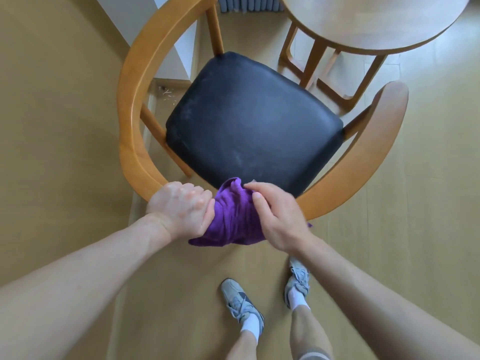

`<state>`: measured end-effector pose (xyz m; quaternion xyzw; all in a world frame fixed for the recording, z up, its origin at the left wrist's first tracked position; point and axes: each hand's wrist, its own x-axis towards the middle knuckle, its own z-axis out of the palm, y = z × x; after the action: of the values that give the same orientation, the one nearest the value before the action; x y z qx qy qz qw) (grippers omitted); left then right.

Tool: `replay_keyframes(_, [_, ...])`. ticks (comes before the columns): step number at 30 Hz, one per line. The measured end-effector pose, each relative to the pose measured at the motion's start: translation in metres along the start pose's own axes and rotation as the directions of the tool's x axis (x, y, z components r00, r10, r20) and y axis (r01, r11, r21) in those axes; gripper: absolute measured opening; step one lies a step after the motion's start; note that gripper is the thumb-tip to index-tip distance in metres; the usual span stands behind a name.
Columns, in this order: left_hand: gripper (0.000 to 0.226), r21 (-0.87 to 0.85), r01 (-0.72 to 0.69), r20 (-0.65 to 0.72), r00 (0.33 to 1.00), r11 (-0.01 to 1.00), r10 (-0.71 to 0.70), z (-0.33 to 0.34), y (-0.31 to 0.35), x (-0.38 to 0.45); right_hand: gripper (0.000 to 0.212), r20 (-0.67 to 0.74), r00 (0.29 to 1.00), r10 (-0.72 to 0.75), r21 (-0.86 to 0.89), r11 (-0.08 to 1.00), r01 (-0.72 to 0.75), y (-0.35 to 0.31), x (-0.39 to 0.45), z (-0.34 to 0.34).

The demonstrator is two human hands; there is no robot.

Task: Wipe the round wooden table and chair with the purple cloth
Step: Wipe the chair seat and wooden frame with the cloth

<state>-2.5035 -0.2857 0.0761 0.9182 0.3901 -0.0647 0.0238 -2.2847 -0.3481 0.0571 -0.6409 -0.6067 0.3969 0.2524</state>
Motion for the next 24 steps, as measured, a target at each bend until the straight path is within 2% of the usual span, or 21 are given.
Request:
replay_keyframes(2, [0.042, -0.002, -0.009, -0.01, 1.0, 1.0, 0.009, 0.0, -0.001, 0.001, 0.03, 0.11, 0.988, -0.112, -0.319, 0.937, 0.142, 0.028, 0.008, -0.032])
replay_keyframes(4, [0.04, 0.002, -0.016, -0.021, 1.0, 1.0, 0.016, -0.001, 0.001, 0.001, 0.032, 0.203, 0.976, -0.08, -0.596, 0.781, 0.188, 0.049, 0.017, -0.057])
replay_keyframes(6, [0.04, 0.005, -0.007, -0.024, 1.0, 1.0, 0.007, -0.002, 0.0, 0.001, 0.042, 0.257, 0.966, -0.019, -0.727, 0.655, 0.206, 0.061, 0.023, -0.063])
replay_keyframes(8, [0.041, 0.002, -0.003, 0.019, 1.0, 1.0, 0.003, -0.004, 0.0, 0.0, 0.046, 0.238, 0.97, -0.041, -0.757, 0.617, 0.212, 0.065, 0.023, -0.06])
replay_keyframes(11, [0.041, -0.018, 0.025, 0.14, 0.99, 1.0, -0.023, -0.01, 0.0, 0.002, 0.042, 0.157, 0.984, -0.088, -0.741, 0.647, 0.176, 0.067, 0.022, -0.056])
replay_keyframes(13, [0.044, -0.097, 0.184, 0.208, 0.965, 0.978, -0.161, -0.015, 0.003, 0.008, 0.042, 0.148, 0.982, -0.115, -0.753, 0.631, 0.187, 0.07, 0.023, -0.056])
replay_keyframes(15, [0.045, -0.176, 0.434, 0.219, 0.892, 0.883, -0.395, -0.014, 0.014, 0.018, 0.041, 0.156, 0.978, -0.138, -0.751, 0.627, 0.208, 0.071, 0.023, -0.056])
replay_keyframes(16, [0.042, -0.223, 0.515, 0.194, 0.855, 0.828, -0.48, -0.015, 0.029, 0.023, 0.04, 0.158, 0.975, -0.158, -0.747, 0.626, 0.223, 0.072, 0.023, -0.055])
replay_keyframes(18, [0.04, -0.257, 0.524, 0.125, 0.851, 0.812, -0.51, -0.013, 0.078, 0.032, 0.04, 0.158, 0.971, -0.18, -0.737, 0.633, 0.237, 0.074, 0.023, -0.055])
replay_keyframes(21, [0.048, -0.225, 0.493, 0.159, 0.87, 0.841, -0.467, 0.004, 0.149, 0.036, 0.041, 0.159, 0.966, -0.203, -0.74, 0.623, 0.253, 0.077, 0.024, -0.054])
replay_keyframes(24, [0.039, -0.215, 0.528, 0.107, 0.849, 0.821, -0.518, 0.019, 0.155, 0.037, 0.042, 0.168, 0.961, -0.22, -0.747, 0.607, 0.27, 0.081, 0.023, -0.053])
